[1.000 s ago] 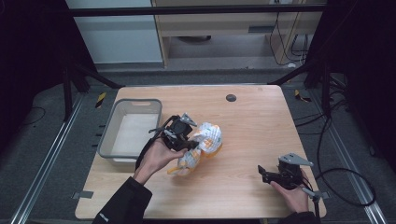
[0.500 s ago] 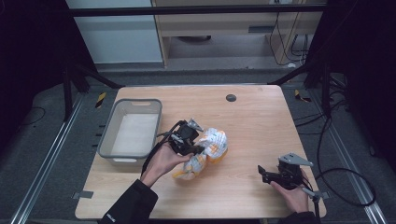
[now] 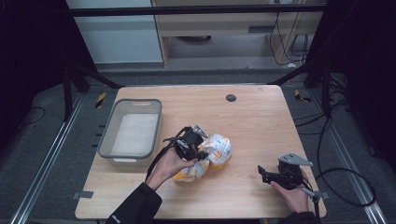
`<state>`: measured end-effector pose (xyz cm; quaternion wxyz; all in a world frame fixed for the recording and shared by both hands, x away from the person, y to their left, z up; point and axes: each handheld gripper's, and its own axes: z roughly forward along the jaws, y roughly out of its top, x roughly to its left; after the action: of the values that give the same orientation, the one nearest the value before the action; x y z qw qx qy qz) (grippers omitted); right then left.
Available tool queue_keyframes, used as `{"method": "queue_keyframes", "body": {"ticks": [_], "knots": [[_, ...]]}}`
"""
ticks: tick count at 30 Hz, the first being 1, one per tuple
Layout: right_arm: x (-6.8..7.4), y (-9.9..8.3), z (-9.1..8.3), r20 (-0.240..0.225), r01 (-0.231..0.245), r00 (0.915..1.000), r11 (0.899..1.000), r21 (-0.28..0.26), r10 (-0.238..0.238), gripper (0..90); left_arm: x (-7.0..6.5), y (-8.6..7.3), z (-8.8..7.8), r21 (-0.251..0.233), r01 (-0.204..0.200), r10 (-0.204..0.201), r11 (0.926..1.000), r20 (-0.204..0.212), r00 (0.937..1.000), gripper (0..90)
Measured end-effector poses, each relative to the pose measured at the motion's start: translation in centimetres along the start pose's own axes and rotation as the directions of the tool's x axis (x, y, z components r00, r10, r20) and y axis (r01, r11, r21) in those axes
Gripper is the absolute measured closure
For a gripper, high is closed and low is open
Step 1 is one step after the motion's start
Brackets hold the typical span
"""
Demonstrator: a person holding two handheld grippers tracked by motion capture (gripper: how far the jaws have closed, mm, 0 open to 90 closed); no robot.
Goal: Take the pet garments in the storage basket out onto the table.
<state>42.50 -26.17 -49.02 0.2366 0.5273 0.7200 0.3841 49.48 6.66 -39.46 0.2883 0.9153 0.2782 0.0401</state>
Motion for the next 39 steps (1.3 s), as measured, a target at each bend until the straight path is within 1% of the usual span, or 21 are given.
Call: {"method": "queue_keyframes", "body": {"ticks": [3, 4, 12, 20, 24, 28, 32, 36, 39], "knots": [[-0.1, 0.0, 0.0, 0.002, 0.006, 1.0, 1.0, -0.001, -0.006, 10.2, -0.1, -0.1, 0.4, 0.004, -0.004, 0.004, 1.0, 0.005, 1.0, 81.4], [0.0, 0.0, 0.0, -0.001, -0.001, 1.0, 1.0, 0.001, 0.001, 10.2, -0.2, -0.1, 0.6, 0.006, -0.005, 0.005, 1.0, 0.005, 1.0, 81.2], [0.0, 0.0, 0.0, 0.001, -0.002, 1.0, 1.0, 0.001, 0.002, 10.1, -0.5, -0.5, 1.7, 0.011, -0.001, 0.001, 0.9999, 0.026, 0.9997, 78.7], [0.0, 0.0, 0.1, 0.006, 0.009, 0.9999, 1.0, 0.001, -0.009, 10.1, -0.8, -0.6, 2.3, 0.024, -0.007, 0.006, 0.9997, 0.036, 0.9993, 74.6], [0.0, -0.1, 0.0, 0.006, 0.009, 0.9999, 1.0, 0.001, -0.009, 10.1, -0.9, -0.7, 2.5, 0.025, -0.008, 0.007, 0.9997, 0.037, 0.9993, 67.9], [0.0, -0.1, 0.1, 0.006, 0.009, 0.9999, 1.0, 0.002, -0.009, 10.1, -1.0, -0.8, 2.4, 0.027, -0.007, 0.006, 0.9996, 0.029, 0.9995, 57.8], [0.0, -0.1, 0.1, 0.007, 0.01, 0.9999, 1.0, 0.002, -0.01, 10.1, -1.0, -1.0, 2.3, 0.027, -0.01, 0.01, 0.9996, 0.022, 0.9997, 52.1], [0.0, -0.1, 0.0, 0.003, 0.004, 1.0, 1.0, 0.004, -0.004, 10.1, -1.1, -1.3, 2.2, 0.012, -0.002, 0.001, 0.9999, 0.027, 0.9996, 45.6], [0.0, 0.0, 0.0, 0.004, 0.003, 1.0, 1.0, 0.005, -0.003, 10.1, -1.2, -1.4, 2.0, 0.012, -0.014, 0.013, 0.9998, 0.028, 0.9995, 41.8]]}}
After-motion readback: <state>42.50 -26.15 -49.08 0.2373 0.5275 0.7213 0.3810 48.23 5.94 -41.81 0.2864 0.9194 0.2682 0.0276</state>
